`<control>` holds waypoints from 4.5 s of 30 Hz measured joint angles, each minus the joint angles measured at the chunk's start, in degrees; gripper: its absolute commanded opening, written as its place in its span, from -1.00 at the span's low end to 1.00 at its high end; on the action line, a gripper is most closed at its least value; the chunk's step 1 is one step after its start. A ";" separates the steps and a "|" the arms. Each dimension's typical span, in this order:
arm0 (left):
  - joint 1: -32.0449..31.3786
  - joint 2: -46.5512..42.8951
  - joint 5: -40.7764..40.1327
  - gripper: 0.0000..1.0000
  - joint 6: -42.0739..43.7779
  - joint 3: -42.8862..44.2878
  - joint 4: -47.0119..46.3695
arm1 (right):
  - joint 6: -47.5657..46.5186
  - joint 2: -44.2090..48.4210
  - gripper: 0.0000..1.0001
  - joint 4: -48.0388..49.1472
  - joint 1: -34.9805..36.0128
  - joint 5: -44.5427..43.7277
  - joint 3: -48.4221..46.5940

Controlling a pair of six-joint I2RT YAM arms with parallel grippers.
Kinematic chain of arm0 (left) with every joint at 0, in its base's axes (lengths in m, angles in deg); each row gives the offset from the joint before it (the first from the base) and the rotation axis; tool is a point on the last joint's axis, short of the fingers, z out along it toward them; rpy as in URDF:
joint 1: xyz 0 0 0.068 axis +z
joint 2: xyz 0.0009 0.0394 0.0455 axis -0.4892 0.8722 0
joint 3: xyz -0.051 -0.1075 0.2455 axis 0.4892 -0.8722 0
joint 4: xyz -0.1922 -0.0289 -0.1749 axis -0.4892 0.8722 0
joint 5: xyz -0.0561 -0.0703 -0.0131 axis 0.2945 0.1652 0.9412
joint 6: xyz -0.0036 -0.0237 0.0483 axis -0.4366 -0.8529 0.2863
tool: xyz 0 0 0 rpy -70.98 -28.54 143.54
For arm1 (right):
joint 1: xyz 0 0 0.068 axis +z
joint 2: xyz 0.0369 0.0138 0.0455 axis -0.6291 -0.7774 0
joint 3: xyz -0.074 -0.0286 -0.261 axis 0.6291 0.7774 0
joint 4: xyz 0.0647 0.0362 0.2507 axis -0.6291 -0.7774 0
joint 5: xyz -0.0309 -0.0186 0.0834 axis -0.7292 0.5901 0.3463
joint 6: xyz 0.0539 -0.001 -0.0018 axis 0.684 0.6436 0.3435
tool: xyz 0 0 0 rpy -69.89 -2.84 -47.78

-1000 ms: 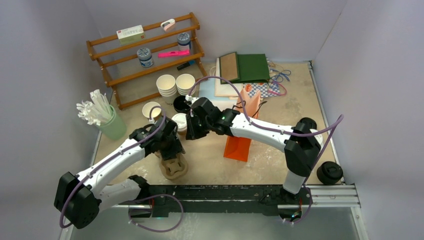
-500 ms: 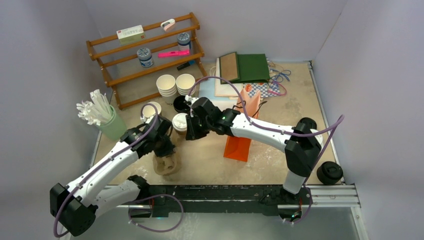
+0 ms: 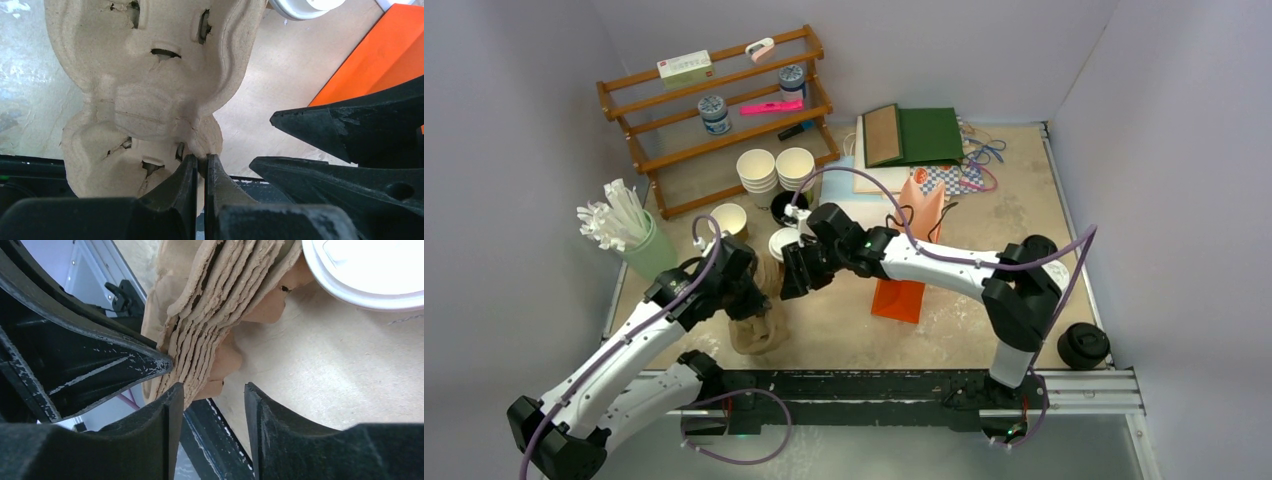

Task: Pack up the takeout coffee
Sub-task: Pick up the cup tray from the cup tray.

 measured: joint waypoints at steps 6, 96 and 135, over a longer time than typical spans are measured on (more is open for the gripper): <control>0.00 -0.55 1.07 -1.00 -1.29 -2.12 -0.31 | -0.24 -1.05 0.17 2.16 0.37 2.99 1.95; 0.63 3.06 -5.31 -0.19 8.02 -0.02 -1.05 | 8.44 -9.90 -0.21 11.28 -0.72 3.13 -0.85; 4.04 10.25 -8.68 -0.50 17.53 6.58 0.55 | 7.58 -10.05 0.38 11.91 -2.16 2.84 -0.85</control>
